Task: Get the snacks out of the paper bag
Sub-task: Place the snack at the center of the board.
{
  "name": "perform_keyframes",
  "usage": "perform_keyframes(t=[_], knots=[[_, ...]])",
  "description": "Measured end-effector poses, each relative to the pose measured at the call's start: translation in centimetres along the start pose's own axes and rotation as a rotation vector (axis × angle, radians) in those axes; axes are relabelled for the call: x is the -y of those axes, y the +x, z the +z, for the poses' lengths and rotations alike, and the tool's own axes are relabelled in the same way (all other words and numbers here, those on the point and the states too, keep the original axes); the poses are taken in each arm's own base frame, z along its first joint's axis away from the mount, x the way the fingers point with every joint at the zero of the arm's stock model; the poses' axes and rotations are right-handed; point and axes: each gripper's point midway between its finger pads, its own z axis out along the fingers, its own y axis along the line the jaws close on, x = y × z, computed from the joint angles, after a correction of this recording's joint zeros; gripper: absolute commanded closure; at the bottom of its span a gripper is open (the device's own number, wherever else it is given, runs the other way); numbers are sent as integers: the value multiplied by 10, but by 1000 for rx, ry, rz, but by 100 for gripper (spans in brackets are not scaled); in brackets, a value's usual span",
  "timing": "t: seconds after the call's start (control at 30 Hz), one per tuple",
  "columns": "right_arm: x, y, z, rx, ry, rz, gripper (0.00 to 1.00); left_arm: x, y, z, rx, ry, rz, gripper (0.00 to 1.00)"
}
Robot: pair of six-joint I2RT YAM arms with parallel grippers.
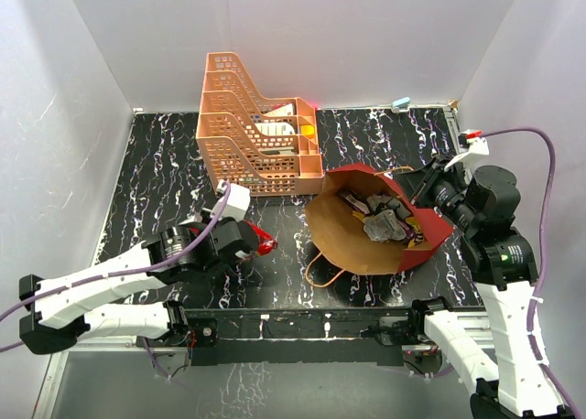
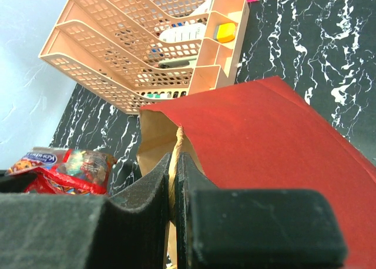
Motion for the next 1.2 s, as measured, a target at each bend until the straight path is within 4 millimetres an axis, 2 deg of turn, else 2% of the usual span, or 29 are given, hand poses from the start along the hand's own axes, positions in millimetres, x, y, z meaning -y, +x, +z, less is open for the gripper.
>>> perform_keyframes(t=[0.17, 0.27, 0.4, 0.5, 0.6, 0.8, 0.93, 1.03, 1.2], knots=[[0, 4, 3, -17, -7, 2, 93, -38, 3, 20, 4, -114, -32, 100], [0, 4, 3, -18, -10, 0, 93, -59, -10, 25, 43, -171, -71, 100], [-2, 6, 4, -27, -21, 0, 93, -66, -26, 36, 68, -224, -99, 100], [-3, 7, 4, -33, -31, -4, 93, -55, -26, 52, 41, -251, -144, 100], [-5, 8, 4, -40, -44, -6, 93, -39, -4, 66, -16, -268, -271, 100], [-7, 8, 1, -32, -55, -9, 93, -8, 98, 82, -216, -259, -531, 100], [-3, 19, 0, -44, -49, -2, 93, 21, 140, 84, -337, -176, -645, 100], [0, 26, 1, -55, -45, 9, 93, 43, 148, 82, -391, -85, -726, 99], [-1, 28, -1, -55, -49, 21, 93, 72, 140, 79, -409, 70, -826, 70]])
